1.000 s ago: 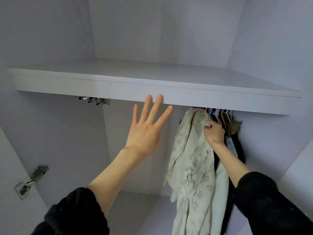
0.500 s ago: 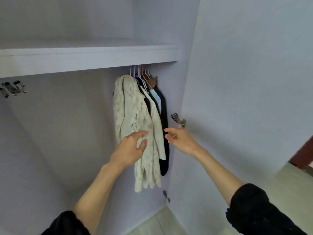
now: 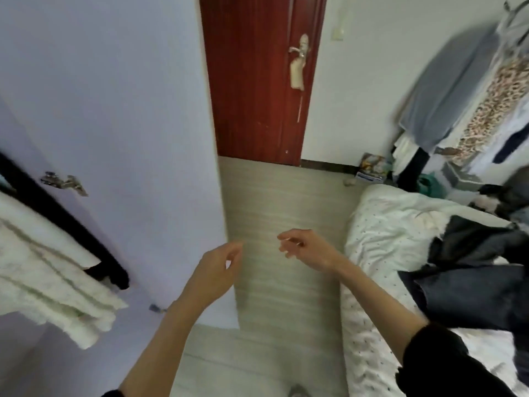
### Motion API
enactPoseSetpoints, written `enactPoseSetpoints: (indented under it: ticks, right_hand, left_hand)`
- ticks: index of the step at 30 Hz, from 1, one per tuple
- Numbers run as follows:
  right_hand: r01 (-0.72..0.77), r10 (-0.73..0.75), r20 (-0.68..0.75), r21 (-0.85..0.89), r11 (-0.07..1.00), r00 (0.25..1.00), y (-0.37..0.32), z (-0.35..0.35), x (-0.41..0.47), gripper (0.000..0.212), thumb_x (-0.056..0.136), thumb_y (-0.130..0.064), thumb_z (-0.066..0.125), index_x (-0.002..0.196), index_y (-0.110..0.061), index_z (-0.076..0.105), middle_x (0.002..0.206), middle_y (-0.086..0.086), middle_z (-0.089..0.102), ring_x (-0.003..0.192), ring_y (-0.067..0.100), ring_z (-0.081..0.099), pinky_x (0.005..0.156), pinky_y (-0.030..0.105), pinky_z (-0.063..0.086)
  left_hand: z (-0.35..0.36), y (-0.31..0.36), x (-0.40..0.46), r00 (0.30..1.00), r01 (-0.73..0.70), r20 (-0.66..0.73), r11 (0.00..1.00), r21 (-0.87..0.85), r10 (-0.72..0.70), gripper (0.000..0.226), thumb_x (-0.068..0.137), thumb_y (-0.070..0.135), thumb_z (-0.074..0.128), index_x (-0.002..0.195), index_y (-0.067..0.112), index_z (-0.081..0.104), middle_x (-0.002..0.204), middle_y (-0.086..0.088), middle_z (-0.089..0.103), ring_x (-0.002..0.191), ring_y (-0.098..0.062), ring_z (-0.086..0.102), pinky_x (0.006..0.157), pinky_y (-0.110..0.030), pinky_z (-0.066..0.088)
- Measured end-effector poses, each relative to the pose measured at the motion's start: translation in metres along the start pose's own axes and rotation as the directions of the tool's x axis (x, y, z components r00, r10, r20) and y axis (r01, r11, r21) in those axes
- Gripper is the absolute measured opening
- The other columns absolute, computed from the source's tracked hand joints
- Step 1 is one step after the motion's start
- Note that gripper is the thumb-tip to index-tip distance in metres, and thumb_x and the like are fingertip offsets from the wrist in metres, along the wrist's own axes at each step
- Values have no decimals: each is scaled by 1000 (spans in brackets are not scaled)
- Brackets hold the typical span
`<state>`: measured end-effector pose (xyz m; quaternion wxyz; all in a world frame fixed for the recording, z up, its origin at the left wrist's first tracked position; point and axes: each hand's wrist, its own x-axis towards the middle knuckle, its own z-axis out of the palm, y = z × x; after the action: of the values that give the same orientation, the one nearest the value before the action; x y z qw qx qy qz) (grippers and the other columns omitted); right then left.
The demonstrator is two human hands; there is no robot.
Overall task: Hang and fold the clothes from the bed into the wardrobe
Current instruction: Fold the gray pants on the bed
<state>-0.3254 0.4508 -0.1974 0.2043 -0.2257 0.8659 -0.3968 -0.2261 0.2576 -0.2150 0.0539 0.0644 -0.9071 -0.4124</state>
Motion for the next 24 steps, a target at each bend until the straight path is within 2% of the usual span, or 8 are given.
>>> enactPoseSetpoints:
  ticks: [2,4,7,9,12,16,21,24]
  right_hand:
    - [-86,92,-103,54,995,990,36,-39,-17,28,97,-9,49,122,1,58,110,18,66,75,8,63,65,7,45]
    - [-147,165,-178,108,983,970,67,-71,-28,28,97,-12,49,121,-3,58,107,14,68,80,12,62,71,10,45]
    - [-219,258,-258,170,961,931,116,-118,-35,27,97,-15,49,121,-8,59,105,10,69,82,13,61,66,6,43]
    - [-261,323,-322,221,940,890,160,-158,-37,27,97,-17,49,121,-9,60,100,7,69,82,12,62,67,10,42]
    - [-313,402,-402,270,911,823,207,-210,-44,26,97,-19,49,120,-11,60,96,1,67,78,9,62,67,13,44]
    - [-372,477,-461,303,877,748,258,-268,-55,27,98,-20,48,120,-12,60,92,-3,67,74,3,61,68,12,45]
    - [-447,577,-484,365,816,658,311,-320,-45,27,97,-20,48,120,-13,61,93,-2,68,83,13,64,65,17,48]
    - [-488,633,-487,403,774,602,342,-348,-21,28,98,-20,47,120,-11,61,93,-2,68,84,13,65,66,13,46]
  left_hand:
    - [41,31,33,991,-68,116,998,16,65,28,98,24,47,122,21,61,101,14,60,93,-7,59,78,-7,39]
    - [76,58,64,973,-114,204,993,8,110,30,97,29,47,123,19,60,103,11,61,93,-9,59,75,-5,36]
    - [130,87,113,939,-175,295,984,-35,178,37,90,38,48,116,17,64,105,10,63,101,-17,64,85,-19,45]
    - [181,109,155,906,-215,365,976,-41,215,28,94,29,50,115,19,64,105,11,63,103,-17,64,88,-26,49]
    - [238,145,205,863,-278,428,960,-44,269,26,96,21,50,119,19,63,107,-3,69,100,-21,66,86,-30,50]
    - [303,195,259,783,-328,547,944,-42,296,30,98,24,45,124,22,59,116,-4,66,108,-19,61,83,-21,42]
    - [370,232,324,685,-360,653,929,-81,322,30,98,19,45,125,21,58,120,5,62,113,-13,57,87,-16,38]
    - [411,245,378,605,-380,726,920,-97,327,31,99,19,43,126,23,56,121,7,60,110,-10,56,88,-16,38]
